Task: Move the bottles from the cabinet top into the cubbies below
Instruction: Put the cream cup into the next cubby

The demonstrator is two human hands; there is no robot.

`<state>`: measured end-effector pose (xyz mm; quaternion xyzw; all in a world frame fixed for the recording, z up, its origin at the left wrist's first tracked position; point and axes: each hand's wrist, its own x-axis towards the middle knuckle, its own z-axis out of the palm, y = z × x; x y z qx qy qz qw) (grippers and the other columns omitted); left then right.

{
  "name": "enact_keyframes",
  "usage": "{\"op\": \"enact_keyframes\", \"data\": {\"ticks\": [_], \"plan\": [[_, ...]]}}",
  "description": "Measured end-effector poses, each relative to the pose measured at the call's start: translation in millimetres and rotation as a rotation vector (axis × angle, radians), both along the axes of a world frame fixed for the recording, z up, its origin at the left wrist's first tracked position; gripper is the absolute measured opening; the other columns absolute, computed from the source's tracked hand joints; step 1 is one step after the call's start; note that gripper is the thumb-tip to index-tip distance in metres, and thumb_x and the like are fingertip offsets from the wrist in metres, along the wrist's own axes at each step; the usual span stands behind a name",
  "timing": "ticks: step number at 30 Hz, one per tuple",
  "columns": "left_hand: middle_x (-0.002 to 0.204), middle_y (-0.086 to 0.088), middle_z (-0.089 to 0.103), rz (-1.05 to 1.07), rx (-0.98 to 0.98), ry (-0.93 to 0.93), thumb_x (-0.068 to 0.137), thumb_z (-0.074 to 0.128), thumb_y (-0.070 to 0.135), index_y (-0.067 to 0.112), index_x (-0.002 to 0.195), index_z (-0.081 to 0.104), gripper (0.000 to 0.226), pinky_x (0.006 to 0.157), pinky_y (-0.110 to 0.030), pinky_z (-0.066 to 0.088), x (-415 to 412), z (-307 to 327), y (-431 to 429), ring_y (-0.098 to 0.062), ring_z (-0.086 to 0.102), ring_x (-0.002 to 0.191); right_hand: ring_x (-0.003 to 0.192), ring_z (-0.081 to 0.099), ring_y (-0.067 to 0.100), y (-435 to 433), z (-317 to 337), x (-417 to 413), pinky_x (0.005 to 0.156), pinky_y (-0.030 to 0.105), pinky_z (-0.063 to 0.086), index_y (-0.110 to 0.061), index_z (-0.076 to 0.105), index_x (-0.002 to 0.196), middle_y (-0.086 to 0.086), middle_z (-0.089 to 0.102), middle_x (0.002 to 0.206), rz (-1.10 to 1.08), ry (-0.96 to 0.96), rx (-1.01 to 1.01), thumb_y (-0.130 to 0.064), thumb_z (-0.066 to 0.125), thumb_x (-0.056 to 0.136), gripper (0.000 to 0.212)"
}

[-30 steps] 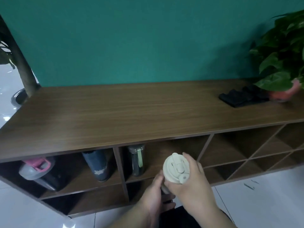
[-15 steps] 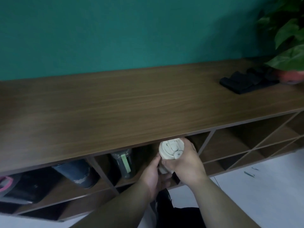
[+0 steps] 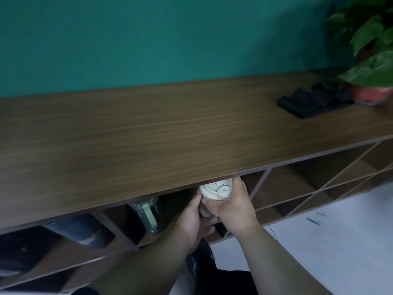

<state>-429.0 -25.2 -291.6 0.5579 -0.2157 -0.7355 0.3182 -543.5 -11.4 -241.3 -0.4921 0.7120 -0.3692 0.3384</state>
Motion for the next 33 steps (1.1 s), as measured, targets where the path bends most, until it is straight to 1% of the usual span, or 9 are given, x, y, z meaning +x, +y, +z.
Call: {"op": "enact_keyframes", "data": {"ticks": [6, 8, 11, 13, 16, 18, 27, 30, 33], "plan": [[0.109, 0.006, 0.083, 0.048, 0.009, -0.012, 0.084, 0.054, 0.075, 0.038, 0.124, 0.074, 0.058, 0.084, -0.038, 0.055, 1.4, 2.6, 5.2, -0.021, 0.077, 0.099, 0.118, 0.058, 0.010, 5.6, 0.6, -0.5, 0.090, 0.040, 0.059, -0.045, 0.046, 0.126, -0.014, 0.052, 0.124, 0.014, -0.103, -0.005, -0.024, 0.087, 0.057, 0.083], [0.121, 0.006, 0.079, 0.098, 0.004, -0.032, 0.087, 0.053, 0.072, 0.038, 0.132, 0.069, 0.058, 0.095, -0.044, 0.055, 4.3, 3.0, 7.8, -0.024, 0.074, 0.110, 0.121, 0.057, 0.009, 10.3, 1.9, -6.0, 0.093, 0.036, 0.057, -0.051, 0.044, 0.128, -0.014, 0.053, 0.128, 0.047, -0.131, -0.013, -0.014, 0.082, 0.059, 0.086], [0.155, 0.007, 0.051, 0.156, -0.061, -0.047, 0.102, 0.049, 0.054, 0.034, 0.156, 0.044, 0.057, 0.122, -0.049, 0.033, 6.2, 9.2, 14.4, -0.024, 0.050, 0.142, 0.129, 0.051, 0.003, 15.9, 1.6, -14.8, 0.108, 0.035, 0.045, -0.051, 0.041, 0.138, -0.014, 0.054, 0.138, 0.096, -0.124, -0.025, -0.003, 0.074, 0.066, 0.092], [0.161, 0.011, 0.039, 0.115, -0.170, -0.054, 0.106, 0.046, 0.044, 0.032, 0.162, 0.032, 0.058, 0.126, -0.046, 0.025, 5.0, 13.2, 18.0, -0.023, 0.039, 0.150, 0.132, 0.049, 0.001, 16.6, 1.5, -16.4, 0.111, 0.035, 0.042, -0.048, 0.042, 0.140, -0.014, 0.054, 0.141, 0.115, -0.124, -0.023, -0.006, 0.074, 0.068, 0.089], [0.155, 0.013, 0.052, 0.066, -0.277, -0.084, 0.108, 0.042, 0.043, 0.039, 0.158, 0.038, 0.050, 0.121, -0.041, 0.033, 1.6, 21.5, 19.0, -0.019, 0.051, 0.141, 0.123, 0.058, 0.000, 16.1, 5.2, -14.3, 0.106, 0.033, 0.046, -0.046, 0.051, 0.133, -0.015, 0.064, 0.130, 0.108, -0.183, -0.027, -0.011, 0.076, 0.067, 0.079], [0.132, 0.019, 0.067, 0.024, -0.298, -0.122, 0.109, 0.037, 0.044, 0.048, 0.143, 0.053, 0.037, 0.103, -0.034, 0.044, 1.4, 26.1, 17.5, -0.014, 0.062, 0.126, 0.113, 0.064, -0.003, 16.8, 7.9, -11.4, 0.099, 0.031, 0.051, -0.045, 0.056, 0.125, -0.016, 0.070, 0.119, 0.117, -0.221, -0.026, -0.010, 0.079, 0.071, 0.068], [0.110, 0.026, 0.069, -0.045, -0.250, -0.162, 0.111, 0.037, 0.035, 0.057, 0.106, 0.059, 0.031, 0.077, -0.022, 0.045, 0.0, 38.4, 12.3, -0.013, 0.068, 0.115, 0.105, 0.062, -0.015, 17.3, 4.2, -11.3, 0.087, 0.018, 0.049, -0.045, 0.051, 0.127, -0.023, 0.071, 0.116, 0.080, -0.193, 0.000, -0.017, 0.086, 0.077, 0.067], [0.114, 0.026, 0.068, -0.043, -0.263, -0.167, 0.111, 0.036, 0.037, 0.057, 0.112, 0.058, 0.030, 0.084, -0.025, 0.046, 1.0, 40.1, 15.1, -0.012, 0.066, 0.117, 0.107, 0.061, -0.016, 17.6, 8.8, -10.4, 0.088, 0.018, 0.048, -0.046, 0.047, 0.130, -0.031, 0.069, 0.113, 0.076, -0.177, 0.011, -0.016, 0.087, 0.075, 0.074], [0.144, 0.013, 0.061, -0.047, -0.201, -0.195, 0.106, 0.042, 0.051, 0.050, 0.145, 0.050, 0.040, 0.114, -0.042, 0.040, 7.7, 33.2, 23.8, -0.020, 0.058, 0.132, 0.113, 0.061, -0.004, 22.7, 7.9, -9.5, 0.094, 0.028, 0.050, -0.042, 0.041, 0.138, -0.024, 0.067, 0.121, 0.043, -0.110, 0.104, -0.030, 0.089, 0.066, 0.088]]}}
